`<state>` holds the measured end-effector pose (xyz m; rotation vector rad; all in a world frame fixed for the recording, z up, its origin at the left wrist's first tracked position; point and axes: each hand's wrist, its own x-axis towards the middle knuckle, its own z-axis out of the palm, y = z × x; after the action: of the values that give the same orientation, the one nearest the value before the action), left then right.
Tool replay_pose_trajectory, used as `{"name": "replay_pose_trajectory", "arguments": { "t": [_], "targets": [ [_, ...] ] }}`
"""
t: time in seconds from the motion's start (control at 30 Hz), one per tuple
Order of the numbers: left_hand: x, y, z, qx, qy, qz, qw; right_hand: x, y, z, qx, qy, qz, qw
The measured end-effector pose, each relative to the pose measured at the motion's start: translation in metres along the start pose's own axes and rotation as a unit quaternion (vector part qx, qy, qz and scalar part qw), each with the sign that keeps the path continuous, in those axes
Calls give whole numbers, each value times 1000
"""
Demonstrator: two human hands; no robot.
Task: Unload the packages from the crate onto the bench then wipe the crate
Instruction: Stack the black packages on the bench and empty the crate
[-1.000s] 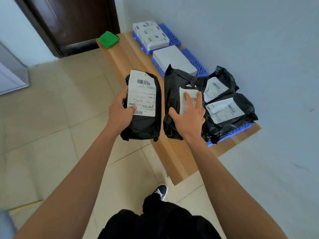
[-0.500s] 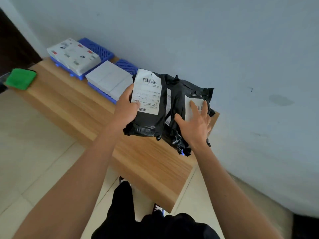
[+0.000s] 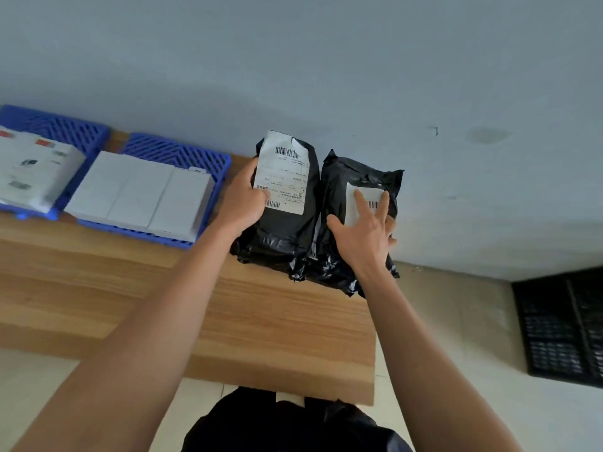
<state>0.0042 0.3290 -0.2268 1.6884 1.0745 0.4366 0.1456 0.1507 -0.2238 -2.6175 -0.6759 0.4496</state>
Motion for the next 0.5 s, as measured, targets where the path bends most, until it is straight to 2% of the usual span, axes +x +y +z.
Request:
{"name": "replay_pose_trajectory", "arguments": {
  "t": [0.17,0.37,0.43,0.5],
  "targets": [
    [17,-9,5,22,-18,-8,1000,0,-7,16,-7,15,33,999],
    [16,-14,9,75,4,42,996,-3,-12,34,-41,14,39,998],
    [14,-12,8,167,46,71,982,-4,-12,39,-45,7,42,998],
    [9,-10,8,289,64,107,949,-7,-11,42,-49,17,34,998]
  ]
}}
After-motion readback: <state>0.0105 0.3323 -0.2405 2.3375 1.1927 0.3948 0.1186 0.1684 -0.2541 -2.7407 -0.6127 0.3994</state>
